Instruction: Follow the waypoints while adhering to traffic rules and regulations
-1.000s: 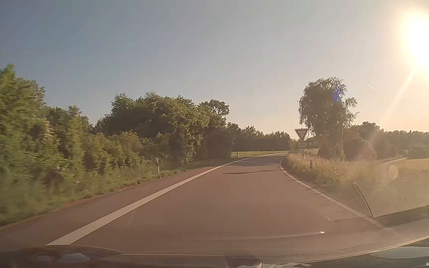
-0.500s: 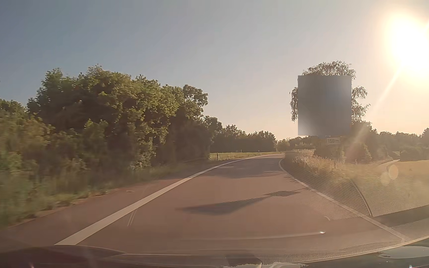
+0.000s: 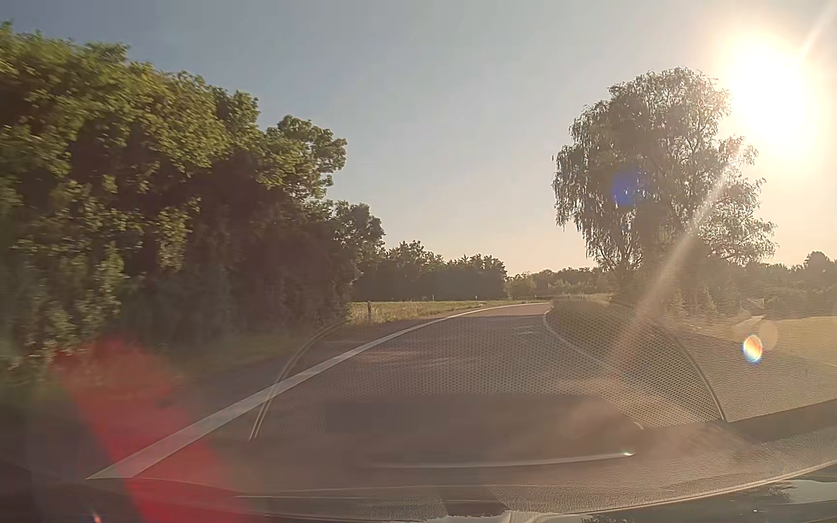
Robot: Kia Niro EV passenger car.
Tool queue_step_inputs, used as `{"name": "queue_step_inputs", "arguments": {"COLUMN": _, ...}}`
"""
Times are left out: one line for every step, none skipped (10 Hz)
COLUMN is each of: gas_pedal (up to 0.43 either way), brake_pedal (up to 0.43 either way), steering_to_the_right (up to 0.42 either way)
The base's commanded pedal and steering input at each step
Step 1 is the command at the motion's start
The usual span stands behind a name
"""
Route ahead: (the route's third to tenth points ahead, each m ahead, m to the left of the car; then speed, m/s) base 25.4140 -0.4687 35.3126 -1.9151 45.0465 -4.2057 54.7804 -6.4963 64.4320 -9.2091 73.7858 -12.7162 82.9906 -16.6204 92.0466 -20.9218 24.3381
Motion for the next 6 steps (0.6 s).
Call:
{"name": "queue_step_inputs", "arguments": {"gas_pedal": 0.220, "brake_pedal": 0.000, "steering_to_the_right": 0.036}}
{"name": "queue_step_inputs", "arguments": {"gas_pedal": 0.220, "brake_pedal": 0.000, "steering_to_the_right": 0.036}}
{"name": "queue_step_inputs", "arguments": {"gas_pedal": 0.220, "brake_pedal": 0.000, "steering_to_the_right": 0.036}}
{"name": "queue_step_inputs", "arguments": {"gas_pedal": 0.220, "brake_pedal": 0.000, "steering_to_the_right": 0.036}}
{"name": "queue_step_inputs", "arguments": {"gas_pedal": 0.220, "brake_pedal": 0.000, "steering_to_the_right": 0.036}}
{"name": "queue_step_inputs", "arguments": {"gas_pedal": 0.220, "brake_pedal": 0.000, "steering_to_the_right": 0.036}}
